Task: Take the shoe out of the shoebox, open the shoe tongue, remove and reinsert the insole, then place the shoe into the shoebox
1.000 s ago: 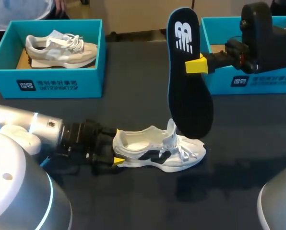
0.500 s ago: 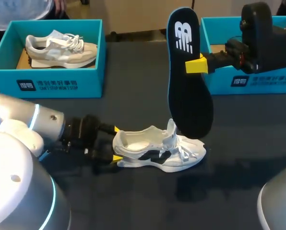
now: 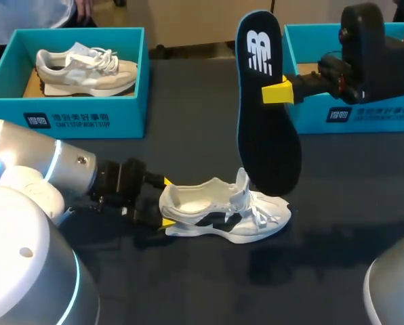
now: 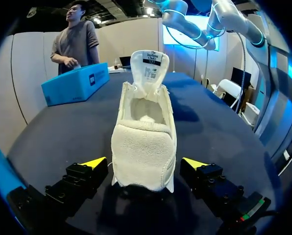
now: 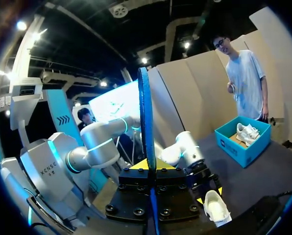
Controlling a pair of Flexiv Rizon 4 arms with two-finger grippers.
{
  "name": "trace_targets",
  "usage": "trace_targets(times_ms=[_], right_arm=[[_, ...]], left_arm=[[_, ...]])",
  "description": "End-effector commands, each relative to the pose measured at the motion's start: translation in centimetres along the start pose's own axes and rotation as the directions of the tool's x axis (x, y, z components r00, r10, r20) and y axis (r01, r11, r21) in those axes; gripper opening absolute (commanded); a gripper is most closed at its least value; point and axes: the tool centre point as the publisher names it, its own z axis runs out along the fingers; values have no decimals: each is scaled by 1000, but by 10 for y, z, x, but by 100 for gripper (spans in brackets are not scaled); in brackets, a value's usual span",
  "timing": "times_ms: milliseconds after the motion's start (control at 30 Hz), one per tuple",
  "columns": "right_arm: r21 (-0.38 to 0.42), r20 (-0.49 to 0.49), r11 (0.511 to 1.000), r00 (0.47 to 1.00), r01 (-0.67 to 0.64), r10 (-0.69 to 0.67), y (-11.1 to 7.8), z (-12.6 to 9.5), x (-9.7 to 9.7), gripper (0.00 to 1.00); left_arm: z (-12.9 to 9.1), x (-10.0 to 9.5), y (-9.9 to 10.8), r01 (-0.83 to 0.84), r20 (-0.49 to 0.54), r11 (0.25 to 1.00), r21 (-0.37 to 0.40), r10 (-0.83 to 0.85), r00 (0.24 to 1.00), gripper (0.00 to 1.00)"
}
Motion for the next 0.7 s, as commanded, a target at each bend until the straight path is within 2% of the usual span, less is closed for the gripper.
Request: trace_targets(times_ms=[33, 200, 333, 433, 500, 533, 567, 600, 633, 700], right_arm=[[3, -1, 1000, 1000, -1, 1, 1, 2, -2, 0], [3, -1, 1000, 1000, -1, 1, 1, 2, -2, 0], [3, -1, 1000, 1000, -1, 1, 1, 2, -2, 0], [3, -1, 1000, 1000, -1, 1, 1, 2, -2, 0], [3, -1, 1000, 1000, -1, 1, 1, 2, -2, 0], [3, -1, 1000, 1000, -1, 1, 1, 2, -2, 0], [3, -1, 1000, 1000, -1, 1, 1, 2, -2, 0], [3, -1, 1000, 1000, -1, 1, 1, 2, -2, 0], [3, -1, 1000, 1000, -1, 1, 1, 2, -2, 0], [3, -1, 1000, 1000, -1, 1, 1, 2, -2, 0]], left_arm=[[0, 0, 0, 0, -1, 1000, -2, 0, 1000, 100], [0, 0, 0, 0, -1, 1000, -2, 0, 1000, 100], [-1, 0, -2, -58, -6, 996, -75, 58, 998, 100], [-3, -5, -5, -44, -33, 992, -120, 40, 999, 100], [-7, -7, -10, -68, -38, 981, -184, 62, 997, 100], [-8, -7, -11, -70, -42, 981, -182, 63, 997, 100], [-11, -9, -12, -69, -67, 972, -227, 55, 996, 100], [-11, -9, -13, -77, -69, 970, -231, 63, 996, 100], [-12, -10, -13, -82, -88, 957, -279, 59, 994, 100], [-12, -9, -14, -110, -90, 952, -286, 87, 992, 100]])
